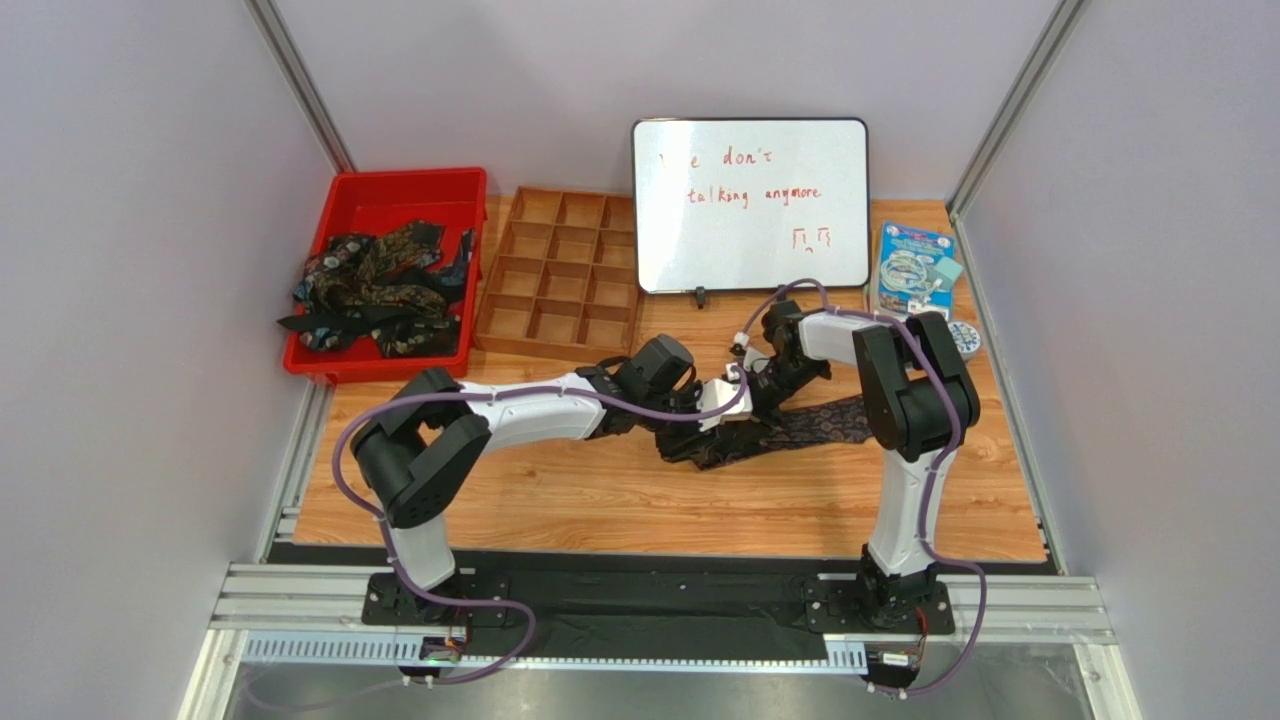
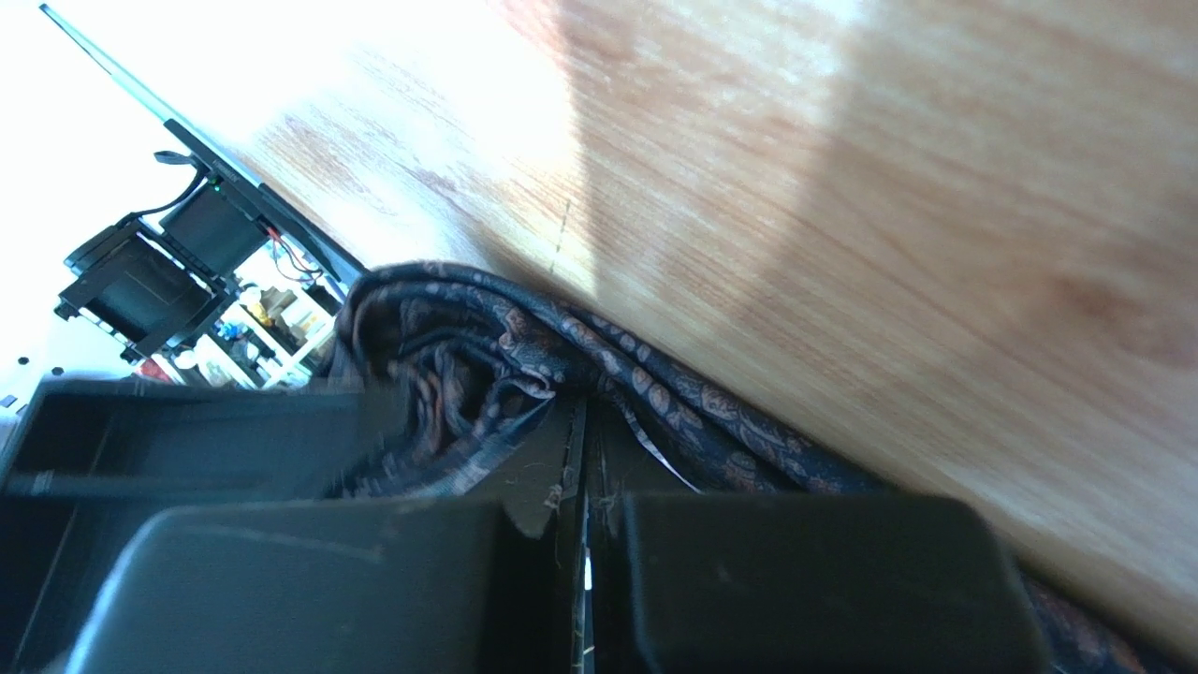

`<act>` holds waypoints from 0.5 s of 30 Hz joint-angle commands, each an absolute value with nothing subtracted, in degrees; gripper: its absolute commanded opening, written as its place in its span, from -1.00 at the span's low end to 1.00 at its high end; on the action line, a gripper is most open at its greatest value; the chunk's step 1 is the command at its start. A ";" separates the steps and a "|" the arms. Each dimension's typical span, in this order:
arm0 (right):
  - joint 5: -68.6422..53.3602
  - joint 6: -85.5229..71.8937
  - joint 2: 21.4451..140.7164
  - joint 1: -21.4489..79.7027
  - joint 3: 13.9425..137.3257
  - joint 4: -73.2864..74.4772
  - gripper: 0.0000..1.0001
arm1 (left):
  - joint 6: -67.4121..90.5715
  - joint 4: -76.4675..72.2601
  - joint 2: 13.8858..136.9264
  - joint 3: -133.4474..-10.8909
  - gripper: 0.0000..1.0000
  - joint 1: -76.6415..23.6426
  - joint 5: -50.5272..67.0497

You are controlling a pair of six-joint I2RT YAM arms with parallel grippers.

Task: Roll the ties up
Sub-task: Roll the tie at the center of the board.

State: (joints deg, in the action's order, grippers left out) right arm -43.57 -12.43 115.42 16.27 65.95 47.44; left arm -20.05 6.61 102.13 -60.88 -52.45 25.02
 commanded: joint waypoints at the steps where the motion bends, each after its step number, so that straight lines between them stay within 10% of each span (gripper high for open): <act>1: -33.48 -15.47 120.50 17.75 63.81 44.56 -1.00 | -17.32 3.87 104.14 -65.56 0.00 -53.61 27.51; 15: -39.37 -16.08 118.92 18.02 62.14 43.33 -1.00 | -16.52 1.93 115.31 -67.41 -0.06 -53.79 23.82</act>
